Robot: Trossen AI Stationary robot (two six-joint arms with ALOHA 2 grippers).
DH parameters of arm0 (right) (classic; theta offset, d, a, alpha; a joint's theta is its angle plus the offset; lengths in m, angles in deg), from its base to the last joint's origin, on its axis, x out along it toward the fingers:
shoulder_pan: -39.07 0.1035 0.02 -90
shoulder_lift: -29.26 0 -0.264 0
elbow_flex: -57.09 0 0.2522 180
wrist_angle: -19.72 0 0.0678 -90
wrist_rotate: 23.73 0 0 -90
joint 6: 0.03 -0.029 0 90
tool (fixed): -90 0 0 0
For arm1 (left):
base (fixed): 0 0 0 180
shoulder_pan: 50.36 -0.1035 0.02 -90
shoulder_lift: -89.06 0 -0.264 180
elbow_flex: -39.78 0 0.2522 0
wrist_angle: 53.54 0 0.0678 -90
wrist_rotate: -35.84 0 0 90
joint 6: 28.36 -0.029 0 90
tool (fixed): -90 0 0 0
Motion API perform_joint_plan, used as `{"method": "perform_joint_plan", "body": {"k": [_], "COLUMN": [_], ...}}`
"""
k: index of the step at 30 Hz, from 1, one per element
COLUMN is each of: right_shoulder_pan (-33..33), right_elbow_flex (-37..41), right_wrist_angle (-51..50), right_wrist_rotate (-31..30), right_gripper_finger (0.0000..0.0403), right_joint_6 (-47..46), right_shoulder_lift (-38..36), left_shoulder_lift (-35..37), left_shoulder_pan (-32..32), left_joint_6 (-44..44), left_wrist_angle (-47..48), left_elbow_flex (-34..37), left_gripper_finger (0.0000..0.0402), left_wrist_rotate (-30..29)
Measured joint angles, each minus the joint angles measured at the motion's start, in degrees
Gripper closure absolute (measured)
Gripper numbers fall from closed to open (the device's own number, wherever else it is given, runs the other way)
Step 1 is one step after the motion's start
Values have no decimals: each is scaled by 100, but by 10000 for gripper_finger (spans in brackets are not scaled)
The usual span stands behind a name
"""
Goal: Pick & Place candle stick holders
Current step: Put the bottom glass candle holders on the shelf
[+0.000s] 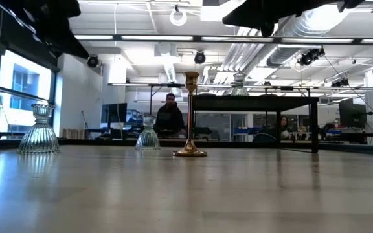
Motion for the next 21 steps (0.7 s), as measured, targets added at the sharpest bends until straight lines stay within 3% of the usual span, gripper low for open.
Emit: {"method": "perform_joint_plan", "body": {"k": [10, 21], "right_shoulder_pan": [0, 0], "right_elbow_flex": [1, 1], "right_wrist_angle": [140, 126], "right_wrist_rotate": [43, 83], "right_gripper_finger": [402, 400], "right_joint_6": [-2, -2], "right_shoulder_lift": [2, 4], "left_shoulder_lift": [-1363, -2855], "left_shoulder_pan": [1015, 1242], "left_joint_6": [943, 1469], "left_wrist_angle": [1710, 2581], "left_elbow_flex": [-928, -1663], "left_gripper_finger": [392, 257], "left_wrist_rotate": [-144, -3]}}
